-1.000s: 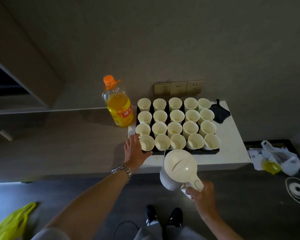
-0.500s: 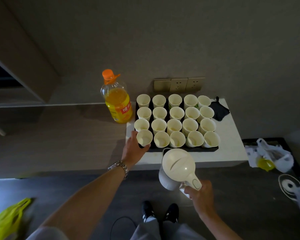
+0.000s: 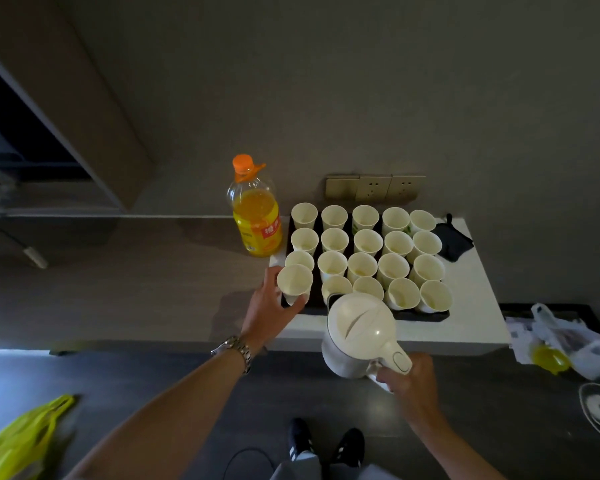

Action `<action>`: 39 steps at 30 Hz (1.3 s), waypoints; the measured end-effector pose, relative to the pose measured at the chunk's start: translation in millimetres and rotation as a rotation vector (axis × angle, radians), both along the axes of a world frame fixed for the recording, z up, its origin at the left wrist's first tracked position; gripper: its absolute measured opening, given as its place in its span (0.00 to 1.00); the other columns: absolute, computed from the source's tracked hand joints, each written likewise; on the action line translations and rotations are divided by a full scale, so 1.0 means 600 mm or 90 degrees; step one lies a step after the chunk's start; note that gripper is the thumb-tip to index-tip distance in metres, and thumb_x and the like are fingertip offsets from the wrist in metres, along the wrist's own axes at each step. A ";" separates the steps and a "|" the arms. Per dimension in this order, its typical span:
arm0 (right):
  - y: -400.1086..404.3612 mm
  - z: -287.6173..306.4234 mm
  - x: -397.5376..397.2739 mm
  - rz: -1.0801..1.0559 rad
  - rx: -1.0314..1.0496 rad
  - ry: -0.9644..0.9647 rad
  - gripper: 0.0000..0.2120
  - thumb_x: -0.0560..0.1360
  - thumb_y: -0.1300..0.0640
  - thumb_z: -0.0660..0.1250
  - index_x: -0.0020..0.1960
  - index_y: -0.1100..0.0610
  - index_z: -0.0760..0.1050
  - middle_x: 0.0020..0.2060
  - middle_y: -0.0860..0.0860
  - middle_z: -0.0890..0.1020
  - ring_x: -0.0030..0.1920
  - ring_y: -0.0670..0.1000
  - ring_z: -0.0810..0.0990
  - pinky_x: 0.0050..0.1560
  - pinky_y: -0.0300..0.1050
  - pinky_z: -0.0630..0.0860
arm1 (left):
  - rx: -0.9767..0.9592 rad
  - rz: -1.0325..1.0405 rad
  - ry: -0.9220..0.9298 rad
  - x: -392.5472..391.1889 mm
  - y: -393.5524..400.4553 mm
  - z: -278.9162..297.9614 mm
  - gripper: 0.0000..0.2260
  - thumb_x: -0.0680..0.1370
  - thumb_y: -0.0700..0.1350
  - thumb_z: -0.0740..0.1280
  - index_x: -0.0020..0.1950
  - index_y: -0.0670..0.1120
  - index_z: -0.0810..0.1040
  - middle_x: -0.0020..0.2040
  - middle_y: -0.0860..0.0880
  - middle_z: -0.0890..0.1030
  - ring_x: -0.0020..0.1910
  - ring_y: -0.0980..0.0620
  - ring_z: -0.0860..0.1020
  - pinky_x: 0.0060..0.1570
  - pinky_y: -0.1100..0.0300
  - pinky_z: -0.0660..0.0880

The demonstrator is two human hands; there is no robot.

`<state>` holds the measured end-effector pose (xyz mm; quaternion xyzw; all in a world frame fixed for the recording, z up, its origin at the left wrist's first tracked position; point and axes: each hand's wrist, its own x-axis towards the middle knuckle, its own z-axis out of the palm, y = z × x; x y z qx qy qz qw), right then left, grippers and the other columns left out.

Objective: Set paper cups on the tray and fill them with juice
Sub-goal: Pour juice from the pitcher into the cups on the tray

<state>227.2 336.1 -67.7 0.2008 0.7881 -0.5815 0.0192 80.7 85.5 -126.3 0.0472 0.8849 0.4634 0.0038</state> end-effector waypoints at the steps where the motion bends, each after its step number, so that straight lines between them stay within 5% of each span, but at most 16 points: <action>1: 0.002 0.007 -0.004 0.006 0.002 0.004 0.15 0.69 0.68 0.78 0.31 0.58 0.75 0.25 0.51 0.78 0.29 0.53 0.79 0.31 0.46 0.75 | 0.004 0.000 0.008 0.001 -0.002 0.003 0.32 0.72 0.55 0.79 0.68 0.55 0.64 0.59 0.63 0.75 0.57 0.62 0.78 0.53 0.64 0.79; 9: 0.008 0.076 -0.048 0.085 0.040 0.125 0.08 0.66 0.66 0.80 0.36 0.59 0.81 0.32 0.53 0.84 0.40 0.54 0.84 0.34 0.44 0.81 | 0.022 -0.035 0.041 0.007 0.007 0.021 0.34 0.73 0.57 0.77 0.70 0.56 0.62 0.67 0.54 0.75 0.64 0.55 0.77 0.61 0.56 0.79; 15: 0.001 0.114 -0.080 0.114 0.045 0.138 0.09 0.67 0.64 0.78 0.40 0.55 0.79 0.33 0.47 0.83 0.42 0.48 0.83 0.34 0.40 0.80 | 0.067 -0.053 0.057 0.021 0.017 0.040 0.33 0.72 0.63 0.75 0.70 0.56 0.63 0.66 0.56 0.76 0.63 0.59 0.77 0.58 0.67 0.76; 19: 0.000 0.141 -0.101 0.142 0.064 0.137 0.05 0.61 0.56 0.72 0.34 0.52 0.76 0.27 0.41 0.80 0.34 0.42 0.80 0.30 0.32 0.73 | 0.073 -0.056 0.069 0.022 0.010 0.054 0.33 0.73 0.61 0.75 0.72 0.56 0.62 0.66 0.59 0.76 0.61 0.67 0.76 0.54 0.75 0.74; 24: -0.003 0.159 -0.121 0.155 0.073 0.102 0.08 0.59 0.58 0.70 0.25 0.50 0.73 0.22 0.43 0.74 0.27 0.43 0.73 0.30 0.40 0.69 | 0.071 -0.043 0.061 0.014 -0.003 0.069 0.35 0.72 0.59 0.77 0.73 0.55 0.63 0.63 0.65 0.75 0.60 0.70 0.75 0.51 0.75 0.75; 31: -0.004 0.162 -0.147 0.178 0.171 0.048 0.16 0.59 0.57 0.74 0.36 0.68 0.75 0.29 0.56 0.77 0.35 0.55 0.76 0.34 0.46 0.69 | 0.035 -0.046 0.073 0.008 -0.014 0.070 0.36 0.71 0.62 0.77 0.72 0.56 0.63 0.62 0.62 0.76 0.59 0.61 0.78 0.53 0.62 0.80; 39: -0.013 0.173 -0.167 0.196 0.269 0.002 0.21 0.55 0.51 0.71 0.38 0.68 0.76 0.31 0.61 0.79 0.34 0.55 0.75 0.33 0.46 0.69 | 0.055 -0.062 0.068 0.001 -0.029 0.061 0.35 0.72 0.60 0.77 0.71 0.56 0.63 0.64 0.60 0.77 0.61 0.61 0.78 0.55 0.63 0.79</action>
